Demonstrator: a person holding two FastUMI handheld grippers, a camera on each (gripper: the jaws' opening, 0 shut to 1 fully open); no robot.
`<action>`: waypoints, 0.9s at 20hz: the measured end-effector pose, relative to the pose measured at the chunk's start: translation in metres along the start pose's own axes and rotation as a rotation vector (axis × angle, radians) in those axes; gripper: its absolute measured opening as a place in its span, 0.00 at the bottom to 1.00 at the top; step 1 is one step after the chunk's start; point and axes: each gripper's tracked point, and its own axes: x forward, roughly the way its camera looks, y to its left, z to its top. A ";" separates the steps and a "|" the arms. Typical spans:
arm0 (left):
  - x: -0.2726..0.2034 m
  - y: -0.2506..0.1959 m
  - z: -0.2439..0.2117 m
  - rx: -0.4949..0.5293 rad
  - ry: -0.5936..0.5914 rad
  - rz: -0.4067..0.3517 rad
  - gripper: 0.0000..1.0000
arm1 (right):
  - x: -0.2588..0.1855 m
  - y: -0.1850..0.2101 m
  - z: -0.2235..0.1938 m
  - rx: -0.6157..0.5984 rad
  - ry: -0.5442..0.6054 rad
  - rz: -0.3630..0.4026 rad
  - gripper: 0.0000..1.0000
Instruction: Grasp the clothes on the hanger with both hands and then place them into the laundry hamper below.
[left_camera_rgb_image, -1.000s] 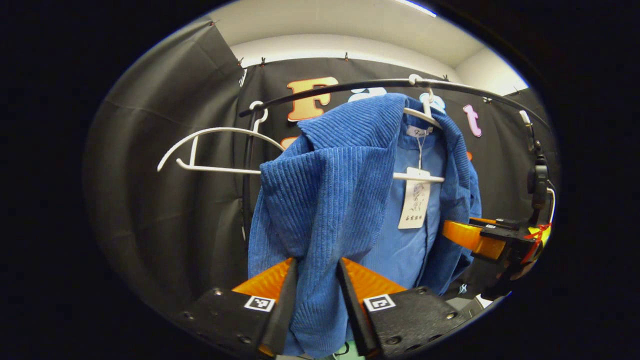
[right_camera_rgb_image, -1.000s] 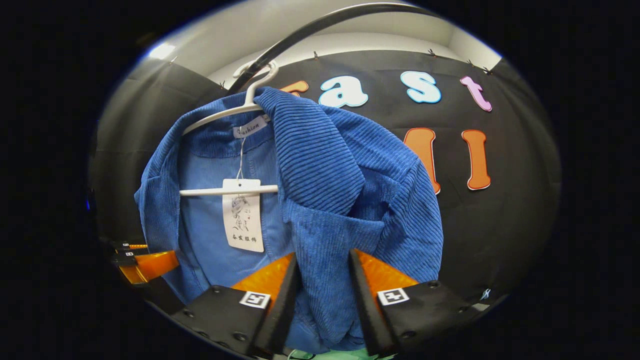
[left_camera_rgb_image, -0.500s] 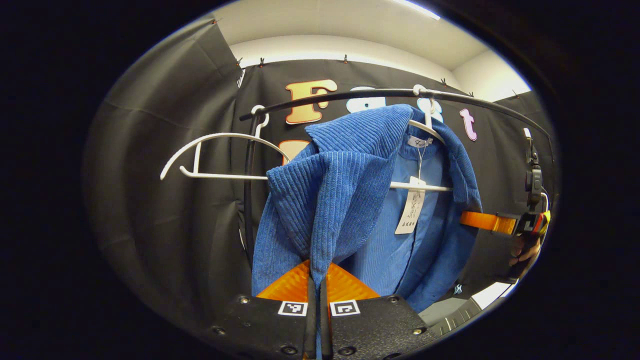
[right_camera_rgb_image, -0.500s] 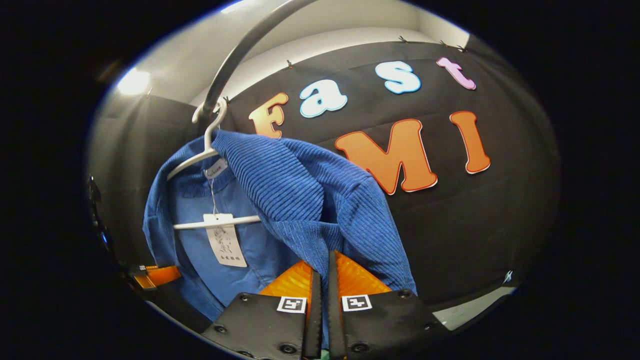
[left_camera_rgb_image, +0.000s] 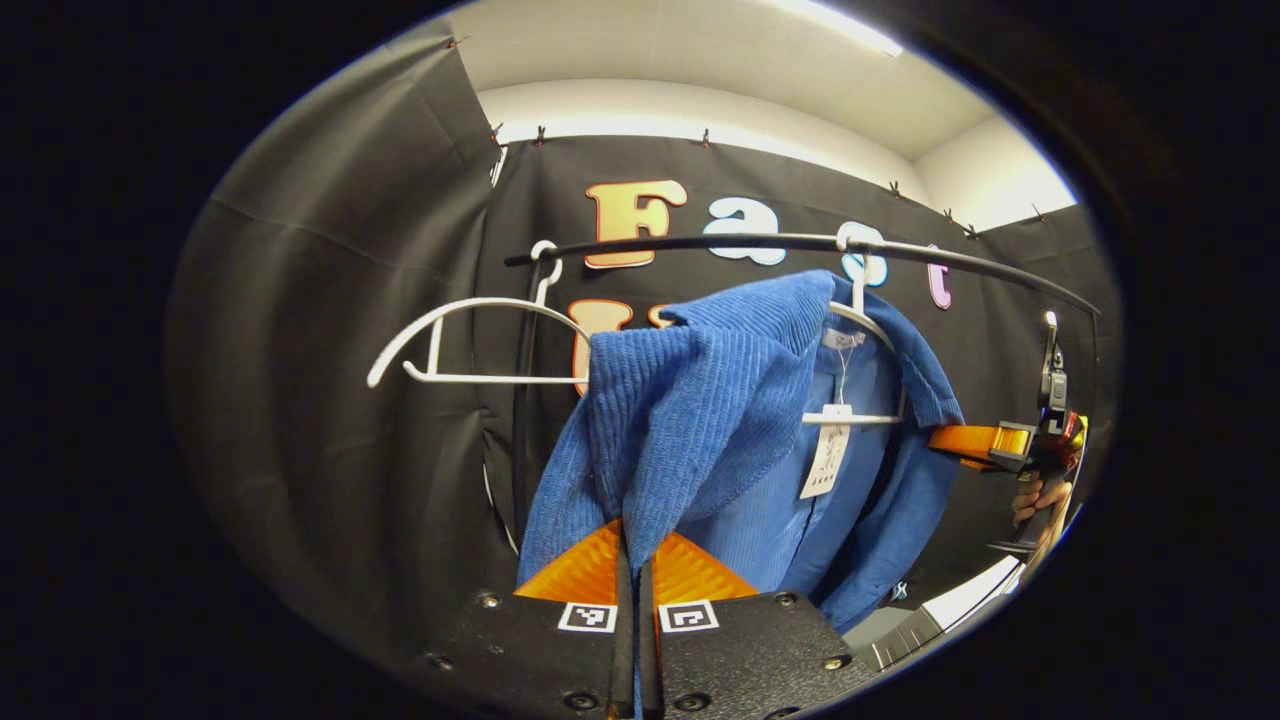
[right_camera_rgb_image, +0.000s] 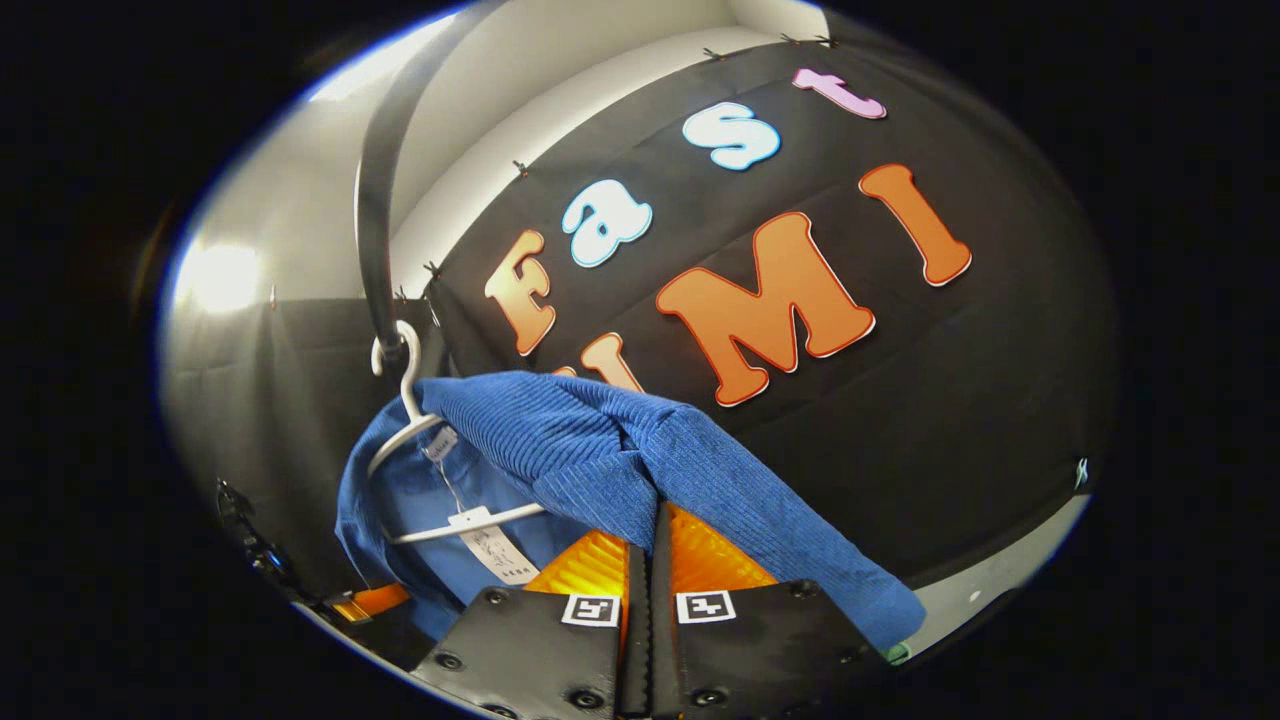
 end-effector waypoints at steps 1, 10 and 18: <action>-0.005 0.005 0.007 0.001 -0.011 0.010 0.02 | -0.002 -0.001 0.007 0.033 -0.009 0.009 0.07; -0.017 0.028 0.070 -0.008 -0.126 0.073 0.02 | -0.003 0.000 0.035 0.263 -0.018 0.120 0.07; 0.000 0.038 0.107 -0.051 -0.198 0.080 0.00 | -0.003 -0.010 0.060 0.388 -0.073 0.176 0.07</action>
